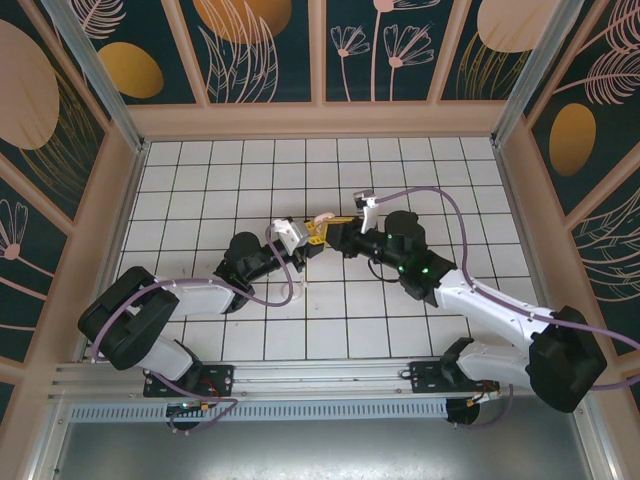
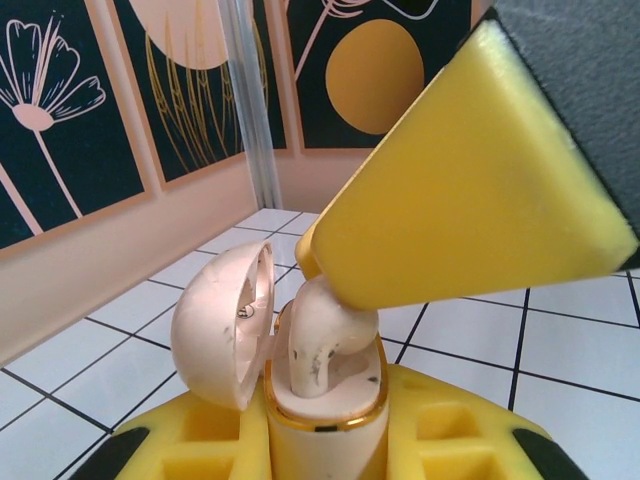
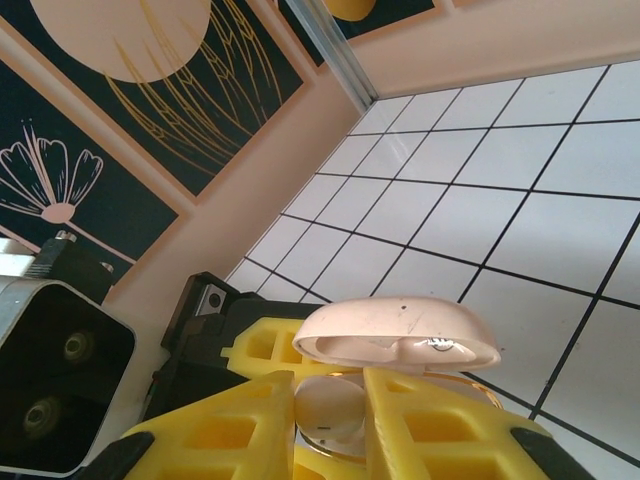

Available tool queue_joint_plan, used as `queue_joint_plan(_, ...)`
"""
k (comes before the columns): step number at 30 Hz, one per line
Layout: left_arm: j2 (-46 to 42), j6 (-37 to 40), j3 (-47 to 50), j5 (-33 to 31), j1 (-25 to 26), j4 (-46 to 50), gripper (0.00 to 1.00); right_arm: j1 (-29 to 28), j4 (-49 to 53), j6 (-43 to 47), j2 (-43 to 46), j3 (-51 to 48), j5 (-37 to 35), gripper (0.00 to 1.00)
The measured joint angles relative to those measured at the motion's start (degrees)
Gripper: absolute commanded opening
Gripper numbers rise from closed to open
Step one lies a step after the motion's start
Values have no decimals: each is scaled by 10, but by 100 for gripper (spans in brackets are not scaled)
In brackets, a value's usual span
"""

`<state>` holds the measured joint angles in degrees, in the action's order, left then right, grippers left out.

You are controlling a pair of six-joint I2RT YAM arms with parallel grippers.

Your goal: Insert wireless bluetooth earbuds into charging case

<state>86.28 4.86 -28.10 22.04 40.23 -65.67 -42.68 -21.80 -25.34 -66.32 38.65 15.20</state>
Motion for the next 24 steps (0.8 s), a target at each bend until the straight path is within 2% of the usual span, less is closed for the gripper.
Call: queue_joint_plan(24,-1,10,-1,19,-4,43,10,3,203,90,-31,97,8,25)
